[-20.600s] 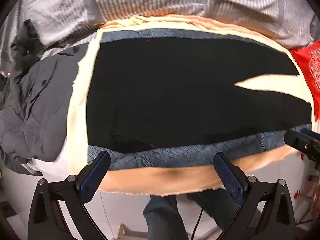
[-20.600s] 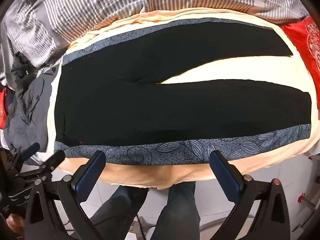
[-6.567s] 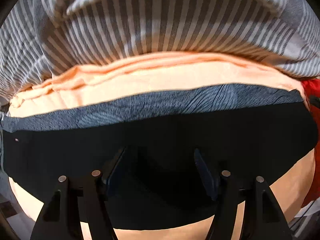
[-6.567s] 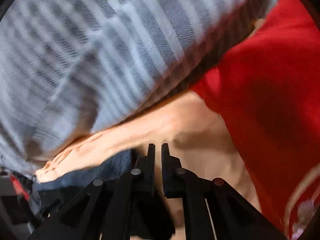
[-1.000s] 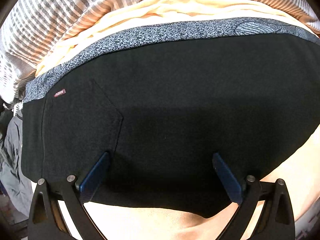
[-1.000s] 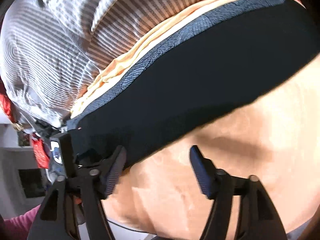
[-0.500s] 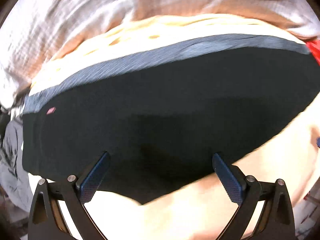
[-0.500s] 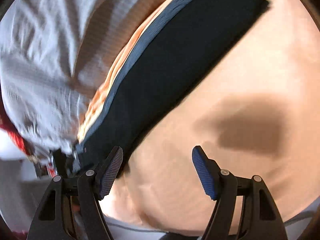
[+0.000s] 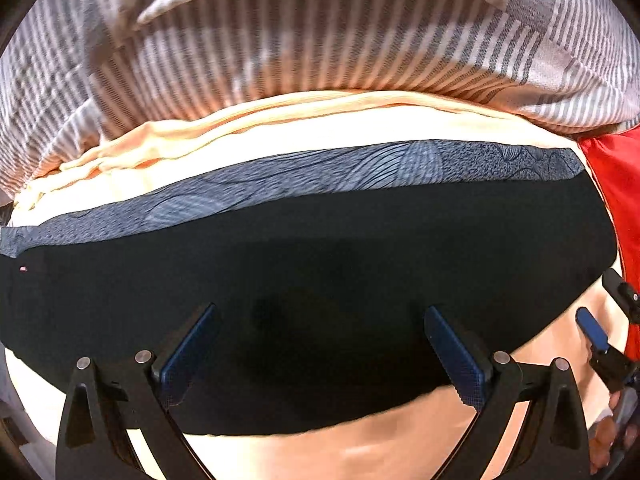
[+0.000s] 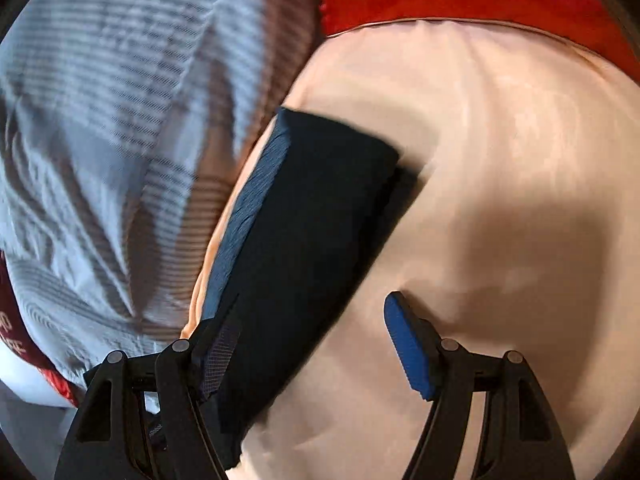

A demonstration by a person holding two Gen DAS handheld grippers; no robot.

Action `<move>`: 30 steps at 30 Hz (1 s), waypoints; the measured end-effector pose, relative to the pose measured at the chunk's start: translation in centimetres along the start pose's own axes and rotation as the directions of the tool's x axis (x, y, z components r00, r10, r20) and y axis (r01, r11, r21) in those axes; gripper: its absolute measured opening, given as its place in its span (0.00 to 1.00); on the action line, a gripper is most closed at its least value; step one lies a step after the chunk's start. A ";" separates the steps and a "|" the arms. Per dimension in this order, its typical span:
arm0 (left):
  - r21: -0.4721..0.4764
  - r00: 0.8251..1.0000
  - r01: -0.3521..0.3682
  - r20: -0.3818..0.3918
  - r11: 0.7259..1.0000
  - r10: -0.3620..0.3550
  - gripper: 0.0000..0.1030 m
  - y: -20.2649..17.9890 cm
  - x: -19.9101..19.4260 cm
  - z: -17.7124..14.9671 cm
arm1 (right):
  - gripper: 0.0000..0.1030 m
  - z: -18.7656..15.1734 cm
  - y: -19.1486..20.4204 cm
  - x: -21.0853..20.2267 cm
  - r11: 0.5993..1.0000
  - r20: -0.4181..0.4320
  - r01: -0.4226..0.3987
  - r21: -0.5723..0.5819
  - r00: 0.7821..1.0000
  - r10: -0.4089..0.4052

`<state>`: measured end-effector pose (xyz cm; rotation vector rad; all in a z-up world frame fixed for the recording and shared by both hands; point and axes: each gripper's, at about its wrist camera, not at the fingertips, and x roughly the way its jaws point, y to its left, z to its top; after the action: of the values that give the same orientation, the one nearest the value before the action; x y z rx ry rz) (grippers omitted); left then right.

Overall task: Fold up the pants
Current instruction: 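Grasp the black pants leg end with the right gripper while the left gripper holds the waistband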

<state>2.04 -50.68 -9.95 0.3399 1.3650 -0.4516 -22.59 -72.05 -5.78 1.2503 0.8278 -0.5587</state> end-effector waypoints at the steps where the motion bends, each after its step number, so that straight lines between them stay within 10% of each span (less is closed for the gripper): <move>1: -0.001 1.000 -0.003 -0.001 1.000 0.003 0.99 -0.8 0.3 0.0 | 0.73 0.3 -0.4 0.2 1.000 0.000 -0.020 0.007 1.000 0.020; 17: -0.025 0.998 -0.057 -0.023 0.998 0.056 0.99 -2.9 2.7 -1.6 | 0.73 4.5 0.2 3.0 0.978 -0.003 -0.206 -0.005 0.978 0.206; 30: -0.138 0.996 -0.034 0.073 0.990 0.045 0.99 -4.1 1.4 4.3 | 0.65 5.6 3.0 3.0 0.978 -0.076 -0.179 -0.110 0.982 0.171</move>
<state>3.91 -56.52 -10.45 0.2347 1.3053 -0.3329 -17.17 -76.51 -5.85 1.2250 0.7850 -0.3243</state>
